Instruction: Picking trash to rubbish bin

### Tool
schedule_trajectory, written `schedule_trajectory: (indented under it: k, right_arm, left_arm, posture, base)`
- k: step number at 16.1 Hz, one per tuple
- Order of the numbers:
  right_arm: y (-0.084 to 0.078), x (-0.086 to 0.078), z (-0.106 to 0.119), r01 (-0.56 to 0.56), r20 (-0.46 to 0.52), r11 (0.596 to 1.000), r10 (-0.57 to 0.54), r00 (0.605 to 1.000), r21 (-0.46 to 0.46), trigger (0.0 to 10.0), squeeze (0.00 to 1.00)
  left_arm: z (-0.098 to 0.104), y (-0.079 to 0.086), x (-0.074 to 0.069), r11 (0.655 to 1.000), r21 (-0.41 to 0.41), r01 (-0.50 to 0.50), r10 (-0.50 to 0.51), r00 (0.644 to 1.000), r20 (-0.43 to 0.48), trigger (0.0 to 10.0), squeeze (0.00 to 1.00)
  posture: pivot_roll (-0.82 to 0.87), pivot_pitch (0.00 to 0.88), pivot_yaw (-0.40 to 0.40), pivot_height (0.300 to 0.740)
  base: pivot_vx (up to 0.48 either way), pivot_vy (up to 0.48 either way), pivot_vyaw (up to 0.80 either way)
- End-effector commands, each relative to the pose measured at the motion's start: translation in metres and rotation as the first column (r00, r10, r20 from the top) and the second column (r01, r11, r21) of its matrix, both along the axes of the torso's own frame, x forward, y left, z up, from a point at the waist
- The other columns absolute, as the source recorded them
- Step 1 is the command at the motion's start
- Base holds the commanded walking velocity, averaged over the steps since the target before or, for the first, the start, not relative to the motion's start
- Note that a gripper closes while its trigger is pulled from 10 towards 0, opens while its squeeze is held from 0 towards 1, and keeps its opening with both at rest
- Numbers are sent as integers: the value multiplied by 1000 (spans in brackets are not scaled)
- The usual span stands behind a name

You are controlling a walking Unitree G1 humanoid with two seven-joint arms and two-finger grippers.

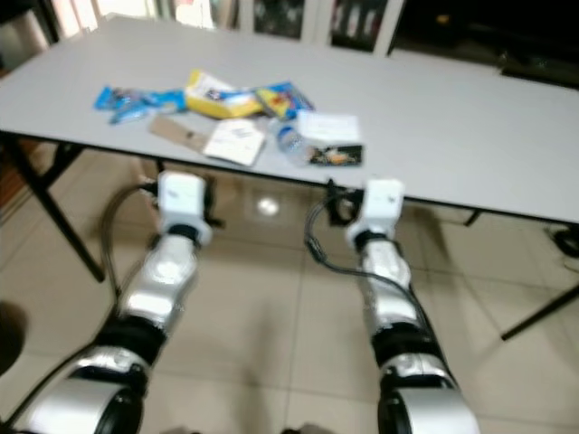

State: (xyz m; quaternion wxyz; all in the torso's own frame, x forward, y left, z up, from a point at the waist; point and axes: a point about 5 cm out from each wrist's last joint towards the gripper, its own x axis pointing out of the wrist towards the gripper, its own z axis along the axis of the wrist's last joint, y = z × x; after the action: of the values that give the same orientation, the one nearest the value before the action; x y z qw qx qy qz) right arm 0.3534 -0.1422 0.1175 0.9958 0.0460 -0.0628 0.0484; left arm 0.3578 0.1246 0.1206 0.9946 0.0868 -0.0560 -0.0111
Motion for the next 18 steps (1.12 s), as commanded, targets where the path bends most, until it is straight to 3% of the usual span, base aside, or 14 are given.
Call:
schedule_trajectory:
  k: [1, 15, 17, 18]
  right_arm:
    - [4, 1, 3, -15, 10, 1000, 15, 1000, 2, 10000, 0]
    - [10, 0, -2, -50, -23, 999, 50, 998, -16, 10000, 0]
    - [10, 0, -2, -52, -28, 998, 52, 998, -17, 10000, 0]
    - [10, 0, -3, -54, -30, 998, 54, 998, -18, 10000, 0]
  left_arm:
    - [-1, 4, 0, 1000, 12, -1, 1, 1000, -8, 10000, 0]
    - [-3, 12, 2, 998, -28, -62, 61, 998, -35, 10000, 0]
    - [-5, 13, 2, 997, -27, -67, 65, 997, -45, 10000, 1000]
    - [-6, 12, 1, 996, -68, -66, 62, 997, -54, 10000, 1000]
  posture:
    - [-48, 23, -105, 740]
    - [-48, 55, -111, 740]
    - [-48, 57, -112, 740]
    - [-49, 58, -112, 740]
  base:
    - [0, -379, 0]
    - [0, -27, 0]
    - [0, 0, 0]
    - [0, 0, 0]
